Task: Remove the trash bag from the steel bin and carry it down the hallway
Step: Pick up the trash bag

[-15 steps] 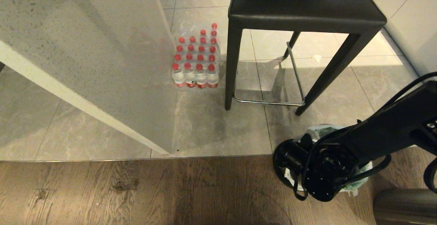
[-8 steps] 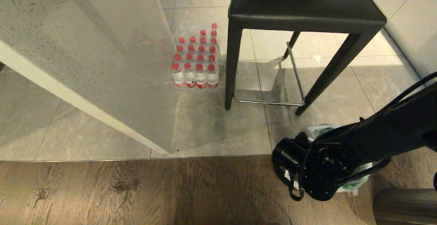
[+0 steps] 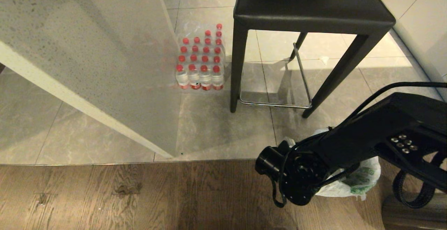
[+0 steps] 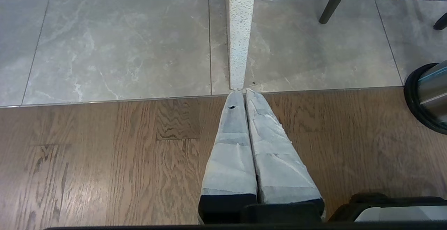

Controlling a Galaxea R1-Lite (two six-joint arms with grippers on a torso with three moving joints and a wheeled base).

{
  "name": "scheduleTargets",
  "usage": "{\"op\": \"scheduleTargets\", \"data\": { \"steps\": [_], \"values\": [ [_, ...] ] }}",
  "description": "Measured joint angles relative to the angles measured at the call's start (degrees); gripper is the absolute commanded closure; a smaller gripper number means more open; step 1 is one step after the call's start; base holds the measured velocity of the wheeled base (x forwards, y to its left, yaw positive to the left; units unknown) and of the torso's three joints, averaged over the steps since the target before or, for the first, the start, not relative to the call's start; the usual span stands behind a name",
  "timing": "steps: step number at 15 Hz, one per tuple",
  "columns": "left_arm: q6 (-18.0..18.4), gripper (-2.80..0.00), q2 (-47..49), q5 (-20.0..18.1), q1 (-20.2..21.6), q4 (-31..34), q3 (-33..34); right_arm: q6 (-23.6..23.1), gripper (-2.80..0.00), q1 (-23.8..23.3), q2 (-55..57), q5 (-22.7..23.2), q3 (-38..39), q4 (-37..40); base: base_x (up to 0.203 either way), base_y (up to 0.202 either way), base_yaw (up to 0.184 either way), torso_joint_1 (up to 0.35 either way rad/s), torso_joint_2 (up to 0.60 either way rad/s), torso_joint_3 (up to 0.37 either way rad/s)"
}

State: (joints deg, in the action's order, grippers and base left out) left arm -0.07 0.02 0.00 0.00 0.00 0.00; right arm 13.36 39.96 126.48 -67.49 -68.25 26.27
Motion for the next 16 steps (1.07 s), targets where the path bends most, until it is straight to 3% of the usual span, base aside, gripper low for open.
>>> {"op": "scheduleTargets", "data": {
  "steps": [4,16],
  "values": [
    [0.00,0.00,0.00,0.00,0.00,0.00,0.00,-0.09,-2.80,-0.16,3.46,0.08,-1.43,-0.62,0.000,0.000,0.000,0.000,0.00,0.000],
    [0.00,0.00,0.00,0.00,0.00,0.00,0.00,2.89,-2.80,-2.45,4.57,-8.54,-1.54,-0.54,0.000,0.000,0.000,0.000,0.00,0.000]
  ]
}}
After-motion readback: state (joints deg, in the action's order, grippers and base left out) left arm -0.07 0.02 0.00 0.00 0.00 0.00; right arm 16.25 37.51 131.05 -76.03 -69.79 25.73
